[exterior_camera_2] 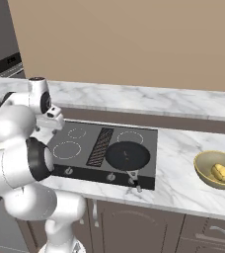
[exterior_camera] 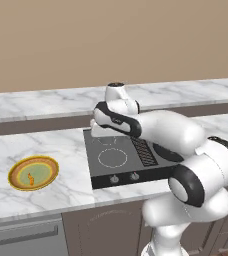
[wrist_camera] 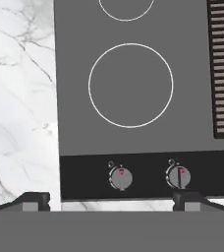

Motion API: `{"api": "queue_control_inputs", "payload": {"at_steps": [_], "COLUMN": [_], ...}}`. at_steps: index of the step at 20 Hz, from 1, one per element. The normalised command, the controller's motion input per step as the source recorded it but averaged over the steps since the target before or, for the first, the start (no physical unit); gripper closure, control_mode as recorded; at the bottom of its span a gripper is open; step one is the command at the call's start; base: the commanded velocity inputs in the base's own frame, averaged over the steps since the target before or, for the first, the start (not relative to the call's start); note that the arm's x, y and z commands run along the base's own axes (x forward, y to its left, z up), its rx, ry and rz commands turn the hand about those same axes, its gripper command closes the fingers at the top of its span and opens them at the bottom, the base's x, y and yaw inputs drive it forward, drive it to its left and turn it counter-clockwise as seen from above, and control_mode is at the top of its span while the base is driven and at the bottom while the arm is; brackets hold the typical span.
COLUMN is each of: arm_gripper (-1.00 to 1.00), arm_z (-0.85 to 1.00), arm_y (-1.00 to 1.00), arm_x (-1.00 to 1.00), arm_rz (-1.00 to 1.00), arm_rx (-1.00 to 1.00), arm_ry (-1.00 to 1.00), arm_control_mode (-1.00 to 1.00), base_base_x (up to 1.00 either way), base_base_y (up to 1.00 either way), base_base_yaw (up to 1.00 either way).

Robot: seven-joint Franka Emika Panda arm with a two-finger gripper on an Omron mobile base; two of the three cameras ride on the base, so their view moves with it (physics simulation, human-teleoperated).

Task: Place the shrimp on the plate and place the potato on the same plate.

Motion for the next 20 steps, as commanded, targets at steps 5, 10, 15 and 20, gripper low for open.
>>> {"api": "queue_control_inputs", "payload": {"at_steps": [5, 10, 15, 20], "arm_gripper": [-1.00, -1.00, -1.00, -1.00], "arm_z": [0.45, 0.43, 0.24, -0.01], "arm_y": [-1.00, -1.00, -1.00, -1.00], "arm_x": [-0.01, 0.00, -0.10, -0.29], "arm_rz": [-0.09, -0.13, -0.18, -0.14], "arm_rx": [0.00, 0.00, 0.00, 0.03], "arm_ry": [0.20, 0.23, 0.21, 0.00], "arm_control_mode": [-1.00, -1.00, -1.00, -1.00], "base_base_x": [0.00, 0.00, 0.00, 0.00], "base_base_y": [0.00, 0.00, 0.00, 0.00], "base_base_yaw": [0.00, 0.00, 0.00, 0.00]}}
